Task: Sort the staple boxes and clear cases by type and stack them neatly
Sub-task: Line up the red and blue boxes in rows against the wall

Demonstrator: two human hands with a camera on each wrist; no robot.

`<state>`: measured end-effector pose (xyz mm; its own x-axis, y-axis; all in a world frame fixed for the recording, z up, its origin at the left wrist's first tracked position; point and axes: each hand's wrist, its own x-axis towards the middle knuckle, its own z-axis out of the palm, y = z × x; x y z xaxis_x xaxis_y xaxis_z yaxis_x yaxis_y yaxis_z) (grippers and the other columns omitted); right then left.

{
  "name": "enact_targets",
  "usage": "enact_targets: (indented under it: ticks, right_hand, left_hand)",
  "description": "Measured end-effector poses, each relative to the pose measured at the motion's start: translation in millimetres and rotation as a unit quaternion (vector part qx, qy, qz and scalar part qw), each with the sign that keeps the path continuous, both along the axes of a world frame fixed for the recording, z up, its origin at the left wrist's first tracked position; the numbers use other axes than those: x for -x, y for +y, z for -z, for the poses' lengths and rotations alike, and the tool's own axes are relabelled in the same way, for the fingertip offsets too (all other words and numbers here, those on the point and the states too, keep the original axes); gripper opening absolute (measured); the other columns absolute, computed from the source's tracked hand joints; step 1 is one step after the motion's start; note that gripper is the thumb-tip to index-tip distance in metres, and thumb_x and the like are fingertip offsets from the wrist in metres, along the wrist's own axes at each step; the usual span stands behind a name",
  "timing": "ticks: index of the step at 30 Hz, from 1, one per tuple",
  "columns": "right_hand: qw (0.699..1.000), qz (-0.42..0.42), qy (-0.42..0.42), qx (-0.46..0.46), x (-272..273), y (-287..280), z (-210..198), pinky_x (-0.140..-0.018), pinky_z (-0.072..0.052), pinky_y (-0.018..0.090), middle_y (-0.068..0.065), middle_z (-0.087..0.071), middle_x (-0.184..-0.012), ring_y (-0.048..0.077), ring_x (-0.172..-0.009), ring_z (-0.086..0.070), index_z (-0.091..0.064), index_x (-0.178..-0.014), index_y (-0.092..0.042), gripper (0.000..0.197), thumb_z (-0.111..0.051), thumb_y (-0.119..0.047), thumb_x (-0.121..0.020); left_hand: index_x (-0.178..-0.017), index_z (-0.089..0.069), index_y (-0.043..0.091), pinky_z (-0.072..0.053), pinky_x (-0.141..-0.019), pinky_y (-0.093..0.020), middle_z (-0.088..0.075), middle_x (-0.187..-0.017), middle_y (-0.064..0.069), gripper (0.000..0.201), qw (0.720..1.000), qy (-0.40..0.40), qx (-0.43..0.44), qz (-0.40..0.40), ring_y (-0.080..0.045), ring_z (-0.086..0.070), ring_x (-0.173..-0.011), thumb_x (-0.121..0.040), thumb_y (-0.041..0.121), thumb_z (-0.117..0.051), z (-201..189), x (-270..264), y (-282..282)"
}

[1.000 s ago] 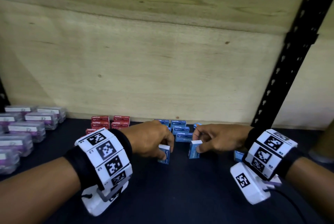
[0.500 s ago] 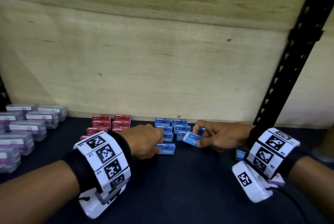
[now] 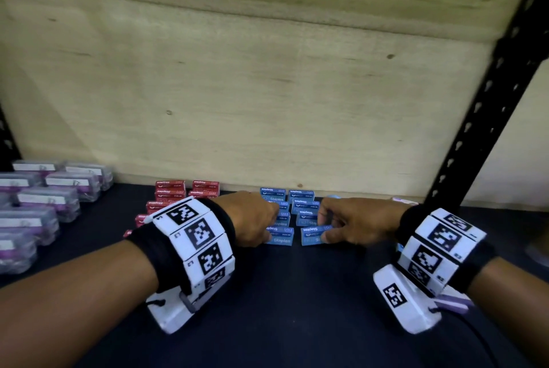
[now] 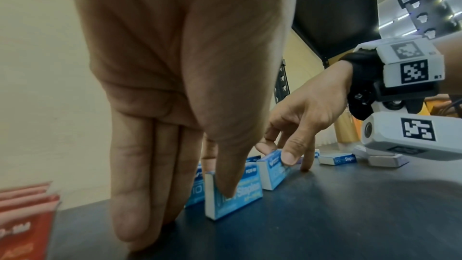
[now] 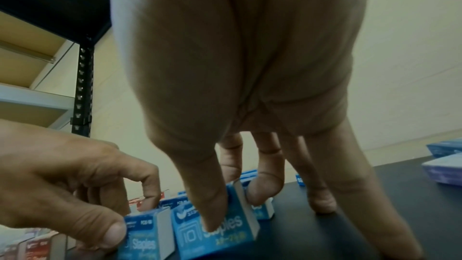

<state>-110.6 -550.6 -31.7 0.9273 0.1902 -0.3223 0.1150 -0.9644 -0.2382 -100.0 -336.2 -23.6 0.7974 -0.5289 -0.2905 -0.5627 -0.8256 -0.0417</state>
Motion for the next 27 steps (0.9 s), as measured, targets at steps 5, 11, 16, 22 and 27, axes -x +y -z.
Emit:
enact_targets:
  ticks: [5, 11, 16, 22, 27]
  right_hand:
    - [0.999, -0.001, 0.002, 0.032, 0.0, 4.3, -0.6, -0.078, -0.049, 0.031, -0.011, -0.056, -0.092, 0.011, -0.08, -0.056, -0.044, -0.102, -0.035, 0.022, -0.062, -0.043, -0.093]
    - [0.999, 0.019, 0.012, 0.026, 1.5, 5.4, -2.1, -0.083, -0.053, 0.036, -0.004, -0.062, -0.097, 0.017, -0.084, -0.059, -0.045, -0.107, -0.028, 0.036, -0.071, -0.041, -0.087]
    - [0.994, 0.044, 0.049, -0.082, 2.6, -14.8, -10.8, -0.061, -0.049, 0.024, -0.007, -0.063, -0.086, 0.01, -0.066, -0.056, -0.05, -0.101, -0.027, 0.033, -0.077, -0.033, -0.084]
    - [0.986, 0.104, -0.01, -0.132, -1.0, -67.2, -39.2, -0.064, -0.048, 0.029, 0.0, -0.065, -0.084, 0.013, -0.063, -0.058, -0.061, -0.101, -0.017, 0.02, -0.074, -0.022, -0.087]
    - [0.987, 0.139, -0.039, -0.066, -3.9, -108.2, -46.2, -0.07, -0.051, 0.029, 0.006, -0.067, -0.097, 0.014, -0.069, -0.058, -0.062, -0.105, -0.016, 0.017, -0.069, -0.021, -0.091]
  left_hand:
    - [-0.123, -0.047, 0.019, -0.048, -0.093, -0.039, -0.058, -0.119, -0.006, 0.032, 1.0, 0.006, -0.001, -0.006, -0.025, -0.057, -0.104, -0.098, 0.038, -0.053, -0.6, -0.6, -0.3]
    - [-0.134, -0.037, 0.013, -0.044, -0.079, -0.031, -0.057, -0.12, -0.006, 0.055, 1.0, 0.011, 0.004, -0.028, -0.022, -0.056, -0.099, -0.094, 0.042, -0.06, -4.1, 8.0, -1.1]
    - [-0.145, -0.018, 0.013, -0.047, -0.08, -0.033, -0.06, -0.118, -0.007, 0.08, 0.999, 0.003, -0.002, -0.045, -0.025, -0.06, -0.102, -0.089, 0.044, -0.066, -12.1, 14.2, 4.5]
    - [-0.121, -0.046, 0.024, -0.042, -0.075, -0.034, -0.06, -0.115, 0.001, 0.044, 0.992, -0.116, -0.046, -0.016, -0.022, -0.057, -0.098, -0.091, 0.055, -0.057, -41.4, 9.8, -7.7]
    - [-0.117, -0.056, 0.034, -0.037, -0.069, -0.031, -0.055, -0.1, 0.008, 0.031, 0.991, -0.131, -0.028, 0.03, -0.016, -0.053, -0.091, -0.092, 0.053, -0.055, -53.6, -10.9, -40.0]
